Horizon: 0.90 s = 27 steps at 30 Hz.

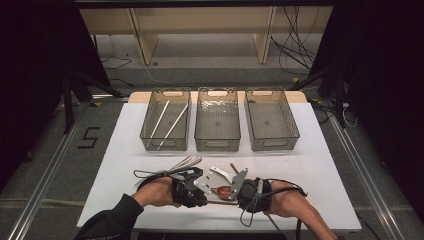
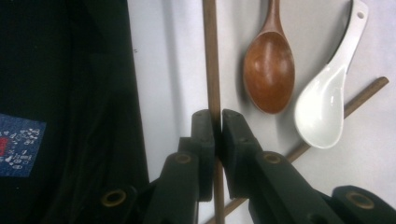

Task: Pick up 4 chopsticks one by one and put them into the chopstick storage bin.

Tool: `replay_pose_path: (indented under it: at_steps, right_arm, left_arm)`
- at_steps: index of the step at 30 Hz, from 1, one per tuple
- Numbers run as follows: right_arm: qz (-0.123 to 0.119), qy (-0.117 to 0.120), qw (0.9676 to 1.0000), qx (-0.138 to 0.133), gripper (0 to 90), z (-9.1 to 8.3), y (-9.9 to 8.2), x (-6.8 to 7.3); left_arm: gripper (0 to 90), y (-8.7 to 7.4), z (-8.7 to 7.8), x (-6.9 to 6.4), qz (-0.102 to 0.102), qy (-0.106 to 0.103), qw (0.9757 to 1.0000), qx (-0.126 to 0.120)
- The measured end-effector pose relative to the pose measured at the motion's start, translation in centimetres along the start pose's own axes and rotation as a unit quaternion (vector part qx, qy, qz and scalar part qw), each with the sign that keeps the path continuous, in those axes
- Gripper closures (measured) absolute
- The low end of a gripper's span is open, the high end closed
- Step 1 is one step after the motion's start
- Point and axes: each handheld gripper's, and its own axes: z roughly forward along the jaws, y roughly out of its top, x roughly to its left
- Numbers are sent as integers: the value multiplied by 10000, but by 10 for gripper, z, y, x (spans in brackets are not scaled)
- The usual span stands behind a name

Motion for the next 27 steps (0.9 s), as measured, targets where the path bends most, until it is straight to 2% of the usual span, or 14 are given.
replay_pose_path:
  at_steps: [4, 6, 9, 11, 14, 16, 20, 25, 27]
  right_arm:
    - [193, 8, 9998, -55, 807, -3, -1, -3]
    - [271, -33, 9996, -43, 760, -5, -2, -5]
    - [437, -198, 9987, -173, 684, -10, -4, -6]
    - [572, -331, 9973, -320, 630, -17, -6, -9]
    - [867, -560, 9928, -599, 556, -30, -11, -14]
    - [1033, -788, 9887, -749, 531, -37, -14, -16]
    - [1231, -1012, 9831, -898, 457, -45, -17, -17]
    - [1654, -1087, 9752, -992, 393, -46, -24, -23]
    - [1901, -1061, 9707, -1015, 377, -46, -28, -25]
  left_arm:
    - [830, -1, -1, 0, 16, 22, 10000, 36]
    - [831, -2, -1, 1, 9, 72, 10000, 65]
    - [832, -4, -5, 3, -22, 116, 9999, 30]
    - [833, -7, -9, 7, -124, 163, 9998, -24]
    - [833, -13, -14, 11, -227, 290, 9993, -34]
    - [833, -16, -17, 14, -323, 351, 9989, -45]
    - [833, -24, -25, 21, -512, 468, 9976, -41]
    - [833, -36, -34, 30, -932, 661, 9933, -170]
    - [832, -39, -38, 33, -1068, 735, 9913, -236]
